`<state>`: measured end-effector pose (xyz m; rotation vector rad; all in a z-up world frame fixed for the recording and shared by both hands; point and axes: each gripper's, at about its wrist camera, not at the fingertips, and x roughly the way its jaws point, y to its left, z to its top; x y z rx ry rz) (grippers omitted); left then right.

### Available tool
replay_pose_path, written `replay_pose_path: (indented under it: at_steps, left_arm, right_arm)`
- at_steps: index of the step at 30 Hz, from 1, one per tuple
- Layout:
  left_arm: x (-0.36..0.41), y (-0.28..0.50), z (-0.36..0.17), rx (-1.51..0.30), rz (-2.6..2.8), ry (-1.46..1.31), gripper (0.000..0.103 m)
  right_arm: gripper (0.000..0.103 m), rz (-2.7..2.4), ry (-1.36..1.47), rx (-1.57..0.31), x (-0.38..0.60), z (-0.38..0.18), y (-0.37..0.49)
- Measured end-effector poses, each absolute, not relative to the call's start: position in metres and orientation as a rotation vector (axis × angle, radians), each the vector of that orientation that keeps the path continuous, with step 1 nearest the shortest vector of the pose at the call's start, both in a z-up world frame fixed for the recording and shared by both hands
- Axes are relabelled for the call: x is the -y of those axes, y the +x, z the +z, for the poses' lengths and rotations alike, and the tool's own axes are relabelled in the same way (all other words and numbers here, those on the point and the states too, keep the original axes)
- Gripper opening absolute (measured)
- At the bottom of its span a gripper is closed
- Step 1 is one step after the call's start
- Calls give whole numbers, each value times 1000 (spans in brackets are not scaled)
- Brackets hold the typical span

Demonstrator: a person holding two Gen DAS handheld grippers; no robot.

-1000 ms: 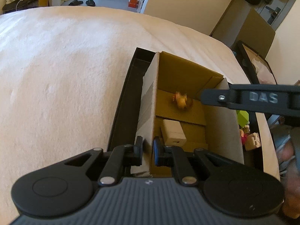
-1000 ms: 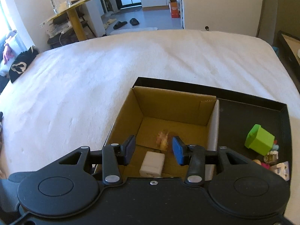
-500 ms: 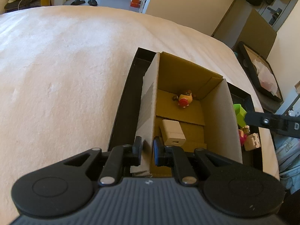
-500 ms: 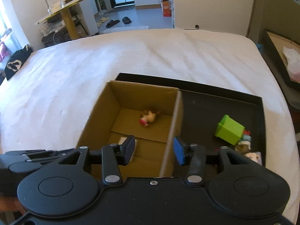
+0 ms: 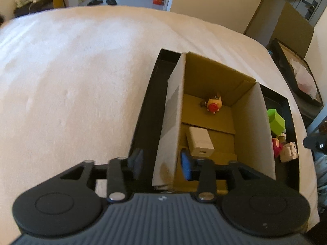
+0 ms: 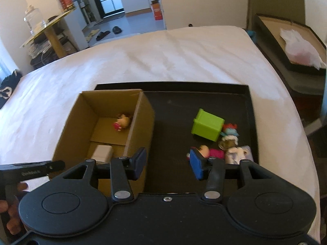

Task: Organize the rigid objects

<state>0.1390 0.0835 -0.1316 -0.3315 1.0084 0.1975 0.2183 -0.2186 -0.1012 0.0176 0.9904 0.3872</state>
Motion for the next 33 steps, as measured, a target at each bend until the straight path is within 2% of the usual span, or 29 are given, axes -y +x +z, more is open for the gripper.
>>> replay_pose_path:
  at_steps: [5, 8, 20, 25, 33]
  left_arm:
    - [-78, 134, -125, -989, 204, -309, 51]
    - [-71, 131, -118, -971, 222, -279, 53]
    - [-60, 131, -114, -957, 270, -183, 59]
    - [-58, 130, -112, -944, 261, -189, 72]
    - [-53, 131, -112, -936, 269, -162, 74]
  right_arm:
    - [51, 364, 64, -1005, 243, -115, 218]
    - [58, 356, 84, -1007, 258, -122, 219]
    - [58, 328, 187, -1037, 305, -151, 234]
    - [58, 310, 207, -1053, 312, -160, 242]
    - [58, 304, 136, -1103, 308, -181, 261]
